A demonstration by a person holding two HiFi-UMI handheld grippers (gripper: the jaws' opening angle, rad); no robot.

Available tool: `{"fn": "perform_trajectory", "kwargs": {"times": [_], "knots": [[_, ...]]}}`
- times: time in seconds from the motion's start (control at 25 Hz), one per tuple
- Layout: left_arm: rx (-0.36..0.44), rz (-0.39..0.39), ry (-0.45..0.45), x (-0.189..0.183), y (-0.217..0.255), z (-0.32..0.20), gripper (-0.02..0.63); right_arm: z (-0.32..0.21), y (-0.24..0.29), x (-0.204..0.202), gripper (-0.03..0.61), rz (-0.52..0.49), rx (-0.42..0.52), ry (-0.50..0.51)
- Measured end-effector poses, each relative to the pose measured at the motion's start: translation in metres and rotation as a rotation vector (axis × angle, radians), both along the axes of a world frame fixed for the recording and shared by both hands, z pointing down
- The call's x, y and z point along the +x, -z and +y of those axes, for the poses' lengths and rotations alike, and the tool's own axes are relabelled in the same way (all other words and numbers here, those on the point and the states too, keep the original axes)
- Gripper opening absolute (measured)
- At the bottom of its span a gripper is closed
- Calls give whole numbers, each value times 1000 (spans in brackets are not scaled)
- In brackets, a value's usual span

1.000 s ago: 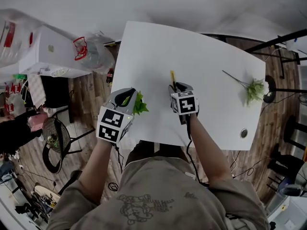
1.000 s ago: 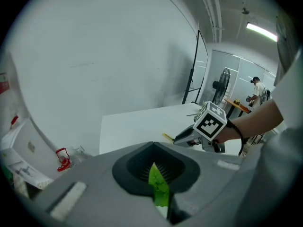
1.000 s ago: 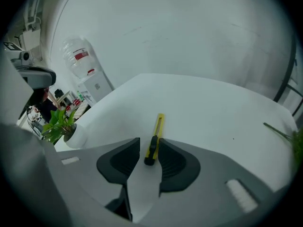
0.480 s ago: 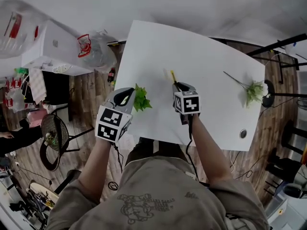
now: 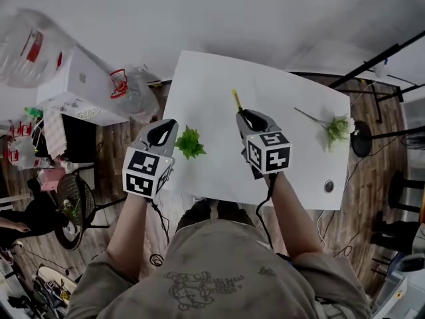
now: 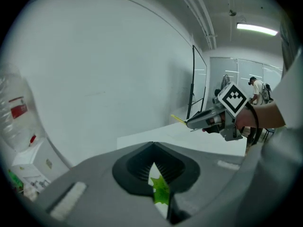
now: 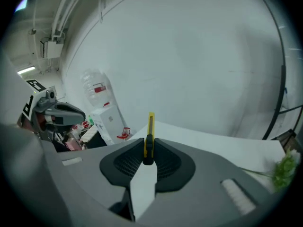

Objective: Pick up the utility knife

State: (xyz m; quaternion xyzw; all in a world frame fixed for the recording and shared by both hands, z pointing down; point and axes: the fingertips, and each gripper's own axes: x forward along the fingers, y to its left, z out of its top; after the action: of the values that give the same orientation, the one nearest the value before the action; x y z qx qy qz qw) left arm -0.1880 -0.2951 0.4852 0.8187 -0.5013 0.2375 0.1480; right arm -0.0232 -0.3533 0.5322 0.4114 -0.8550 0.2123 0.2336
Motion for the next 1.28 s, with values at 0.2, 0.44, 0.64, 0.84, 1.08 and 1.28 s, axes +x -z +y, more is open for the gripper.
{"fn": "perform_trajectory", "kwargs": {"times": [0.2,0.44,0.64,0.84,1.08,1.28], "knots": [[126,-12,-13,9,53,-5,0,7,74,13,91,-48,144,-17],[242,-27,-42,22,107,7,0,31,149,29,91,-102,289,-26],[315,-26,-60,30,142,22,0,58,202,42,91,-164,385,-27],[366,-36,-89,38,166,39,0,81,244,54,91,-207,484,-34],[371,-40,-105,41,171,54,0,101,249,67,91,-201,498,-30],[343,-14,-99,38,165,60,0,115,239,64,89,-171,464,1]]}}
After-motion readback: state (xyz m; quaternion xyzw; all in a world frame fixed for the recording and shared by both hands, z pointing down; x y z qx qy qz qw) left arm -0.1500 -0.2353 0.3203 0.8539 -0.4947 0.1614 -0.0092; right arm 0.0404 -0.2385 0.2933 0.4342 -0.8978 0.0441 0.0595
